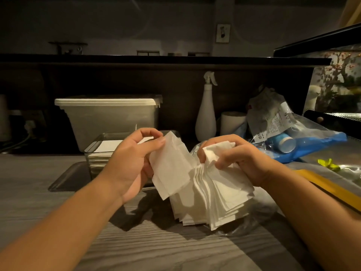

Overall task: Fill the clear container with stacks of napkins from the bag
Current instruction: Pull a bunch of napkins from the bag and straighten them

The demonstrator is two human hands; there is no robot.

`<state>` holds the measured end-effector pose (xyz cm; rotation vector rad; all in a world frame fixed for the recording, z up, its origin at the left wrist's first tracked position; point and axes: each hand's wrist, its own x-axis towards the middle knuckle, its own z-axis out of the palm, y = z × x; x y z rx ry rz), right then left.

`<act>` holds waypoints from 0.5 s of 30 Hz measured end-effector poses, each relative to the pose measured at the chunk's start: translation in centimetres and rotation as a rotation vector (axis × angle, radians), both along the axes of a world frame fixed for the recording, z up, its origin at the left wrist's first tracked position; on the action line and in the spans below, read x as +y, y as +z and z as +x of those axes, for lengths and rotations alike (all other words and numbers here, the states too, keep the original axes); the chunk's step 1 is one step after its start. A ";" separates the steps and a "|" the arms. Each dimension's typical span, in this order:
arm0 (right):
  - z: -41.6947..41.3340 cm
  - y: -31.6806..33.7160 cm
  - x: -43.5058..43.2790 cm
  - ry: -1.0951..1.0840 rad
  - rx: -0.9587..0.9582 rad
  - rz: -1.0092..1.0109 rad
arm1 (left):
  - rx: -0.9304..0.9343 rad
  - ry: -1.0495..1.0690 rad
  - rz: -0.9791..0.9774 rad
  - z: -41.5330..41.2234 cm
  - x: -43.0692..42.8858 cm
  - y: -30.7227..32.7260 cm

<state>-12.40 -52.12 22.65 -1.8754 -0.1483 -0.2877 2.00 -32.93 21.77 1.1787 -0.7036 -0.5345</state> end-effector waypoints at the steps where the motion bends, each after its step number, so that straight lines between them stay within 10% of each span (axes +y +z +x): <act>1: 0.1 0.1 0.1 0.013 -0.024 0.018 | 0.023 -0.017 0.000 -0.1 0.0 0.0; 11: 0.0 0.3 0.1 0.112 0.070 0.014 | -0.048 0.002 -0.103 0.2 0.0 0.0; 15: -0.1 0.4 -0.2 0.125 0.110 0.076 | -0.417 0.236 -0.022 0.8 -0.1 -0.3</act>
